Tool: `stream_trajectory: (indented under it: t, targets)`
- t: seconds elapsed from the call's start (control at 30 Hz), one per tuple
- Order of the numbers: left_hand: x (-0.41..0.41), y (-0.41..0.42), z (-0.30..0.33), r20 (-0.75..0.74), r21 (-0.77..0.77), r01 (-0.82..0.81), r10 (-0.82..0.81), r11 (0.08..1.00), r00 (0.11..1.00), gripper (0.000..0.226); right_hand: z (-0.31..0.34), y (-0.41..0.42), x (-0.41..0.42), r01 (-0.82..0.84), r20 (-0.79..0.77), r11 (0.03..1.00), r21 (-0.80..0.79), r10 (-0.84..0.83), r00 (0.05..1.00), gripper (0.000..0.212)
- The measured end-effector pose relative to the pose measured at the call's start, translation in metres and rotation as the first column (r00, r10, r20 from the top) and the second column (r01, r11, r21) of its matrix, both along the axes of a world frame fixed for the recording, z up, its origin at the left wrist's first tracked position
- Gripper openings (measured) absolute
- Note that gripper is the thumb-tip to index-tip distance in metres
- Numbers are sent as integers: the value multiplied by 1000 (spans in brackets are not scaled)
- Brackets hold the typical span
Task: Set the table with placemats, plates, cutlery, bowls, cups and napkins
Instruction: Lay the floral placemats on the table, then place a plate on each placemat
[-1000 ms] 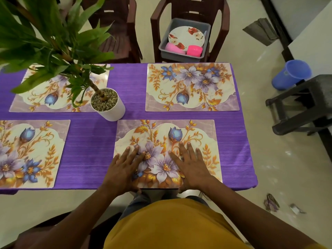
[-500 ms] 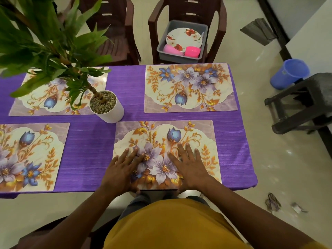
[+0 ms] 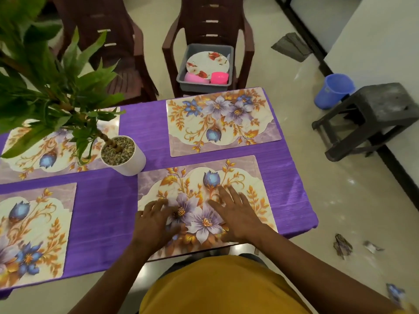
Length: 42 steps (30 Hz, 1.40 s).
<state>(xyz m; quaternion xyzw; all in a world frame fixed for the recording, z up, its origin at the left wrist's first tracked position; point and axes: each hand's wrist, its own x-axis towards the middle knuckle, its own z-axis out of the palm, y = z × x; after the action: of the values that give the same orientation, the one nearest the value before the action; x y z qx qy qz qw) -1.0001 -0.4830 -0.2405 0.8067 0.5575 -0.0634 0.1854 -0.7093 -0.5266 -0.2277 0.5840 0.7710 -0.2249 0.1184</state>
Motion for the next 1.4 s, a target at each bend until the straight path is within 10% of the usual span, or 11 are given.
stream_trajectory:
  t: [0.2, 0.37, 0.83, 1.4]
  targets:
    - [38, 24, 23, 414, -229, -87, 178, 969, 893, 23, 34, -16, 10, 439, -283, 890, -123, -456, 844, 64]
    - [69, 24, 43, 551, -275, 193, -10, 942, 835, 36, 57, -47, 42, 730, -439, 650, -208, -730, 525, 28]
    - [188, 14, 59, 627, -351, 348, -59, 869, 777, 31, 82, -107, 158, 962, -655, 212, -171, -754, 50, 13]
    - [487, -61, 73, 631, -362, 152, 121, 920, 766, 15, 51, -142, 450, 884, -663, 375, -279, -741, 106, 13]
